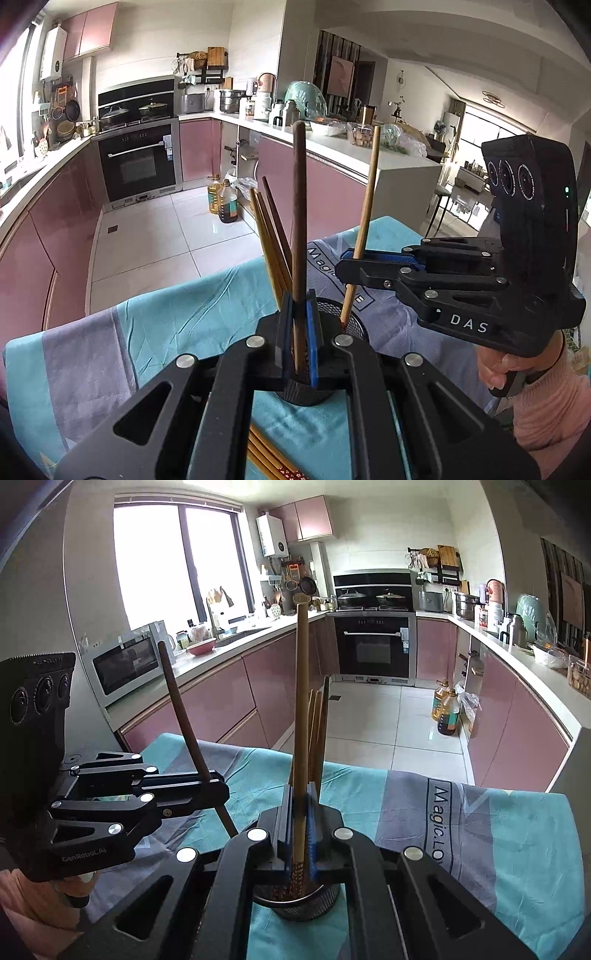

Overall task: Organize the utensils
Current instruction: 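Lower the left tool's chopstick into the mesh cup and open while the right tool does likewise, then withdraw both open tools from the cup back over the chopstick pile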

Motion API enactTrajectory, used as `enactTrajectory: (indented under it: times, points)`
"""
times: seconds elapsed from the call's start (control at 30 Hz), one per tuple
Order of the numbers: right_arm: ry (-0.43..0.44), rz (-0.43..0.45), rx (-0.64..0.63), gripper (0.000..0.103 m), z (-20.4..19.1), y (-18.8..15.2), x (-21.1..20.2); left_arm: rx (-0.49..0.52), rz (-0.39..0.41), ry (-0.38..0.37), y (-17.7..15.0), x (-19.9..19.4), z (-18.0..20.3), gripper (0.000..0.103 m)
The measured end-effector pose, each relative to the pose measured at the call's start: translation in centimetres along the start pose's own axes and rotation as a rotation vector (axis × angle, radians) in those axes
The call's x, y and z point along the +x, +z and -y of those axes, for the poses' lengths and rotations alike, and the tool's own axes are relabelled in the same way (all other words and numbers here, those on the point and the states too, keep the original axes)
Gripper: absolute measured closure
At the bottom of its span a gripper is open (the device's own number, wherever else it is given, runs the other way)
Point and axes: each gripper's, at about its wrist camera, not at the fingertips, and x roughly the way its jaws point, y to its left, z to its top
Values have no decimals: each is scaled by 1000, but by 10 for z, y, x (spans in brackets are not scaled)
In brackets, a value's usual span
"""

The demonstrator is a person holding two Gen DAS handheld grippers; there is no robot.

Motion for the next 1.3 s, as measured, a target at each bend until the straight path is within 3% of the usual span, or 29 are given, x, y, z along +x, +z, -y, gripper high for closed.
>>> enactTrajectory:
  times: [0.33,1.0,1.07,1.3]
  points:
    - [-7,-91,21,97,8,-7,28,-32,-50,-3,5,23,-13,96]
    - [3,-84,88,95,20,-13,41,-106,-73,6,-5,50,-39,93]
    - [8,-75,94,95,21,-15,36,-118,-46,14,-10,43,-41,89]
    - [37,-13,61,79,8,-25,9,-124,71,75,-32,-1,-47,68]
